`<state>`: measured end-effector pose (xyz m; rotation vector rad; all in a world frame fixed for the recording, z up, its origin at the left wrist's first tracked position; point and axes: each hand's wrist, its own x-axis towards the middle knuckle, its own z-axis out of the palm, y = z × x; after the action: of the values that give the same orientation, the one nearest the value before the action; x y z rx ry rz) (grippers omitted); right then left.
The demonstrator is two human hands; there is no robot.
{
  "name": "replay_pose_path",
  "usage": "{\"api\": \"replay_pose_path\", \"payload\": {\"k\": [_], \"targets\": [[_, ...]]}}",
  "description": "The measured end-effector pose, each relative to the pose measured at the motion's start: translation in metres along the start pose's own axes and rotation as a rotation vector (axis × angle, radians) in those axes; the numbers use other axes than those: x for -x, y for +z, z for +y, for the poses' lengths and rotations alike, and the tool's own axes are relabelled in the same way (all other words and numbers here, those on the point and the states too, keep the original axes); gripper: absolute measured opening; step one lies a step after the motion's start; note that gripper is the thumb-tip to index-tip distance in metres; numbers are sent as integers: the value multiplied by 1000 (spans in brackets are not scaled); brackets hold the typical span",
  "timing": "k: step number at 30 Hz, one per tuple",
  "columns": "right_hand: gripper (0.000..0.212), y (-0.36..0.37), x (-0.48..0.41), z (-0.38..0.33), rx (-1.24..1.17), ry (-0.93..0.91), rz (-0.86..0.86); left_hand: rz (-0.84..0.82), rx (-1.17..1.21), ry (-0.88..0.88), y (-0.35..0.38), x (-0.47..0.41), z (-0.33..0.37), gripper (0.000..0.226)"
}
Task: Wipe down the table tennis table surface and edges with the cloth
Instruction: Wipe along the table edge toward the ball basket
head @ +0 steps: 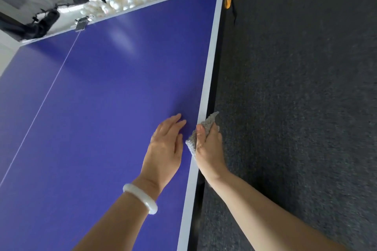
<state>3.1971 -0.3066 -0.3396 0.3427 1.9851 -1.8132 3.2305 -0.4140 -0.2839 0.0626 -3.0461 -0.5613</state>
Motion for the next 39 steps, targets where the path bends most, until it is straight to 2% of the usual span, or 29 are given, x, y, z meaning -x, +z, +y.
{"api": "replay_pose_path", "payload": {"k": [3, 7, 11, 13, 15, 20, 24, 28, 30, 32, 37, 39], "targets": [[67, -1, 1, -3, -27, 0, 7, -61, -94, -31, 6, 44, -1, 50], [63, 1, 6, -5, -91, 9, 43, -33, -176, -63, 16, 50, 7, 59], [70, 20, 79, 26, -115, 15, 139, -37, -176, -67, 16, 54, 5, 55], [81, 26, 125, 46, -166, 29, 82, -17, -154, -52, 17, 52, 4, 53], [82, 28, 141, 60, -213, 47, 23, -6, -128, -58, 16, 53, 4, 51], [49, 20, 76, 35, -148, -25, 120, 7, -121, -49, 16, 53, 3, 50], [57, 14, 48, 27, -295, -32, 67, 5, -131, -43, 17, 54, 1, 51], [57, 31, 111, 68, -237, -123, 108, 12, -127, -40, 18, 55, 0, 50], [71, 35, 146, 84, -244, -77, 69, 11, -117, -42, 17, 55, 0, 49], [78, 34, 145, 80, -244, -27, 34, 11, -114, -39, 16, 55, -1, 50], [48, 15, 62, 30, -276, -18, 67, 9, -110, -38, 16, 54, -1, 50], [46, 13, 53, 24, -323, -13, 76, 7, -111, -38, 16, 55, -1, 50]]}}
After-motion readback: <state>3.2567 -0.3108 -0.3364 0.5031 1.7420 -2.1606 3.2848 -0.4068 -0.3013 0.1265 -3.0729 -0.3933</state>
